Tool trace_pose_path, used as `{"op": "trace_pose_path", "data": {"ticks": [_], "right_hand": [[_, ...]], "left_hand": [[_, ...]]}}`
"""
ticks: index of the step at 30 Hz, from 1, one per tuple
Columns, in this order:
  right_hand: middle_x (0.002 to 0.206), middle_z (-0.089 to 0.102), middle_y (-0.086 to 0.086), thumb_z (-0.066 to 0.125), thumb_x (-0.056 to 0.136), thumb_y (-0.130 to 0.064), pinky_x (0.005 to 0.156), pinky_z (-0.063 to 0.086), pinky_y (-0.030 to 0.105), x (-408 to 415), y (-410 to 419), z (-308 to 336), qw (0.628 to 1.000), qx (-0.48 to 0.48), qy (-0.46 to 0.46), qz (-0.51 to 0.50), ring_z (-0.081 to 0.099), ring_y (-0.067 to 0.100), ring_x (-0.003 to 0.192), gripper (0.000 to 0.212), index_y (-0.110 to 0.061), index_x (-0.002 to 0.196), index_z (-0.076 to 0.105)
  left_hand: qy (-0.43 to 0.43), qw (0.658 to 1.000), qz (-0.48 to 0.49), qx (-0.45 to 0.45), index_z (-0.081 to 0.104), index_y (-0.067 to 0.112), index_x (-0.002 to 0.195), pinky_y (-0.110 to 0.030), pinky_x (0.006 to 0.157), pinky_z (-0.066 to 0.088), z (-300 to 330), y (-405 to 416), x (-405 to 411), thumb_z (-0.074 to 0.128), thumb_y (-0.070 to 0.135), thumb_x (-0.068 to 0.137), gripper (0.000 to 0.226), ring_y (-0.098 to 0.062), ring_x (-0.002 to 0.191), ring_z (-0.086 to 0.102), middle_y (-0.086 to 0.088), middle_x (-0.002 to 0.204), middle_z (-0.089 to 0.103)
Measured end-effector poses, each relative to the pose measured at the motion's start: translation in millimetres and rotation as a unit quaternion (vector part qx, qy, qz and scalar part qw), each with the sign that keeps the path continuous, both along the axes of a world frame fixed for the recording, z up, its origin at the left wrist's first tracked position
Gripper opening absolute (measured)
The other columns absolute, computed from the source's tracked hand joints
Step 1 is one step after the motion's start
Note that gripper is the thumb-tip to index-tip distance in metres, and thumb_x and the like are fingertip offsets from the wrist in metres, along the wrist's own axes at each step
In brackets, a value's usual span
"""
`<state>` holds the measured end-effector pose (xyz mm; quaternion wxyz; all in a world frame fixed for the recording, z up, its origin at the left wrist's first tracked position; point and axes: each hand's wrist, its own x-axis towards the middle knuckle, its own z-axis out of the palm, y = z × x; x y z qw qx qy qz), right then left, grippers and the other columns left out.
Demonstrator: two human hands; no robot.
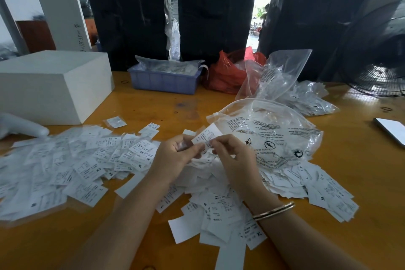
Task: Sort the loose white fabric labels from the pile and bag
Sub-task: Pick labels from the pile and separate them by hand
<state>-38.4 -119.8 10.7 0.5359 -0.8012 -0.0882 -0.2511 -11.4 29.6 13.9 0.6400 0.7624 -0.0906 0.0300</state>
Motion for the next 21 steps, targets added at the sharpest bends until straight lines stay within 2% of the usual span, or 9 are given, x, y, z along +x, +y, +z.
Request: {"op": "trace_pose_path", "data": {"ticks": [2, 4, 8, 13, 17, 21], "right_hand": [[0.076, 0.068, -0.006, 0.060, 0.090, -0.018, 0.070, 0.052, 0.022, -0.8, 1.6, -1.0, 1.000, -0.004, -0.012, 0.002, 0.065, 0.007, 0.076, 0.027, -0.042, 0.101, 0.053], [0.076, 0.069, -0.004, 0.059, 0.091, -0.017, 0.071, 0.052, 0.021, -0.8, 1.3, 0.1, 1.000, 0.024, -0.004, 0.010, 0.067, 0.009, 0.077, 0.033, -0.044, 0.105, 0.049], [0.079, 0.069, -0.013, 0.063, 0.089, -0.015, 0.073, 0.056, 0.032, -1.0, 1.2, 0.7, 1.000, -0.020, -0.012, 0.011, 0.067, 0.007, 0.079, 0.023, -0.038, 0.091, 0.061], [0.078, 0.070, -0.006, 0.062, 0.089, -0.016, 0.073, 0.052, 0.020, -0.3, 3.8, -1.4, 0.999, 0.034, 0.003, 0.041, 0.068, 0.010, 0.078, 0.036, -0.044, 0.108, 0.048], [0.078, 0.069, -0.014, 0.064, 0.088, -0.013, 0.068, 0.051, 0.016, 0.2, 2.6, -2.4, 0.999, 0.013, 0.002, 0.038, 0.066, 0.002, 0.075, 0.028, -0.041, 0.093, 0.059], [0.080, 0.067, -0.018, 0.065, 0.087, -0.015, 0.069, 0.051, 0.015, 0.1, 4.0, -3.0, 0.998, -0.021, 0.004, 0.059, 0.064, 0.000, 0.075, 0.024, -0.038, 0.084, 0.061]], "left_hand": [[0.002, 1.000, -0.003, 0.001, 0.068, 0.029, 0.088, -0.020, 0.066, 0.045, 1.1, -0.3, -0.7, 0.072, 0.037, 0.078, 0.014, -0.002, 0.074, 0.069, 0.012, 0.079, 0.074], [0.002, 1.000, 0.000, -0.001, 0.068, 0.029, 0.089, -0.019, 0.065, 0.044, 1.7, 0.3, -0.6, 0.072, 0.035, 0.078, 0.013, -0.002, 0.074, 0.069, 0.013, 0.079, 0.074], [-0.001, 1.000, -0.003, 0.003, 0.067, 0.029, 0.088, -0.022, 0.066, 0.044, 1.8, 0.5, -2.0, 0.071, 0.036, 0.079, 0.012, -0.002, 0.075, 0.069, 0.012, 0.079, 0.074], [0.005, 1.000, -0.009, 0.004, 0.068, 0.028, 0.090, -0.019, 0.064, 0.044, 1.4, 1.2, -2.2, 0.072, 0.035, 0.079, 0.014, 0.000, 0.074, 0.069, 0.013, 0.080, 0.074], [-0.002, 1.000, -0.005, -0.007, 0.070, 0.027, 0.086, -0.008, 0.055, 0.045, 1.1, 0.8, -3.0, 0.073, 0.032, 0.078, 0.009, 0.003, 0.068, 0.066, 0.015, 0.079, 0.073], [-0.005, 1.000, -0.019, -0.007, 0.071, 0.025, 0.084, -0.008, 0.056, 0.046, 1.4, 1.1, -3.2, 0.071, 0.027, 0.081, 0.004, 0.000, 0.072, 0.068, 0.014, 0.078, 0.073]]}}
